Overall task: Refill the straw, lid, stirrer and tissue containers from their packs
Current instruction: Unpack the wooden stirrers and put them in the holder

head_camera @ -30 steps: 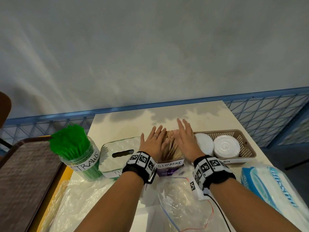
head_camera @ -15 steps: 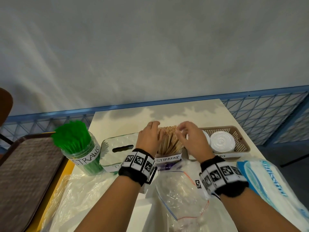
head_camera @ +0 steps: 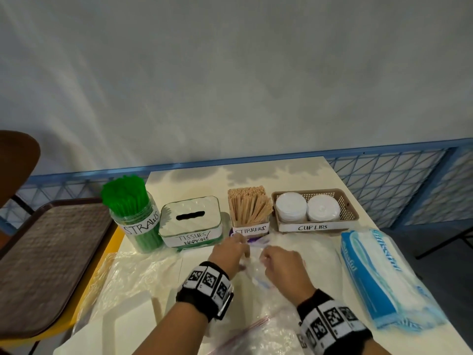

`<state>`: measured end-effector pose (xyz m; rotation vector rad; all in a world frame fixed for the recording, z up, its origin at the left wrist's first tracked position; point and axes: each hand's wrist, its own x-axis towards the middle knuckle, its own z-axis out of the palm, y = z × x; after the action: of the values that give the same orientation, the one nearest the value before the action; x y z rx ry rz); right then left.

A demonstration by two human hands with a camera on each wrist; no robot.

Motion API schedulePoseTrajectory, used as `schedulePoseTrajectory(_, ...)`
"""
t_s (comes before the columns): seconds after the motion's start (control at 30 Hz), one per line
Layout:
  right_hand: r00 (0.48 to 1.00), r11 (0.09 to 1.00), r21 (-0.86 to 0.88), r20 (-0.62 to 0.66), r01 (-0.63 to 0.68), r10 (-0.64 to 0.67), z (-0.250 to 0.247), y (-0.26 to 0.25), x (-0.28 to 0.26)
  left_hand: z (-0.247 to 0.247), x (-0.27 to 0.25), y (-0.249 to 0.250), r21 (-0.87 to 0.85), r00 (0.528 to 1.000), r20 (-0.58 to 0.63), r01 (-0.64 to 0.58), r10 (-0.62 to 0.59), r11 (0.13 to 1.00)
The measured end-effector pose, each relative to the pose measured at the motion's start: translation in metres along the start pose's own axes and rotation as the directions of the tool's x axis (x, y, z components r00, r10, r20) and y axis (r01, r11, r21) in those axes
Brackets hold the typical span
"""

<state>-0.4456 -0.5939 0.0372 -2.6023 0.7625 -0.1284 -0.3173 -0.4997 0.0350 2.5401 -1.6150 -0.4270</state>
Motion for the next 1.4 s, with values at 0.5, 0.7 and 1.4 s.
schedulePoseTrajectory(0.5,0.934,0.436,0.897,-0.217,0.076,0.283,-0.056,-0.023,-0.007,-0.041,-0.029,0.033,-0.788,0.948,-0.295,-0.173,-0.116,0.59)
schedulePoseTrajectory(0.7,0.863,0.414,0.894,-0.339,0.171,0.374,-0.074,-0.006,-0.005,-0.05,-0.031,0.009,-0.892,0.812,-0.307,-0.063,-0.497,0.448)
schedulePoseTrajectory(1.4,0.878,0.193,0.966,-0.241,0.174,0.414,-0.068,-0.015,0.002,-0.082,-0.048,0.015,-0.976,0.943,-0.071,-0.133,-0.325,-0.173)
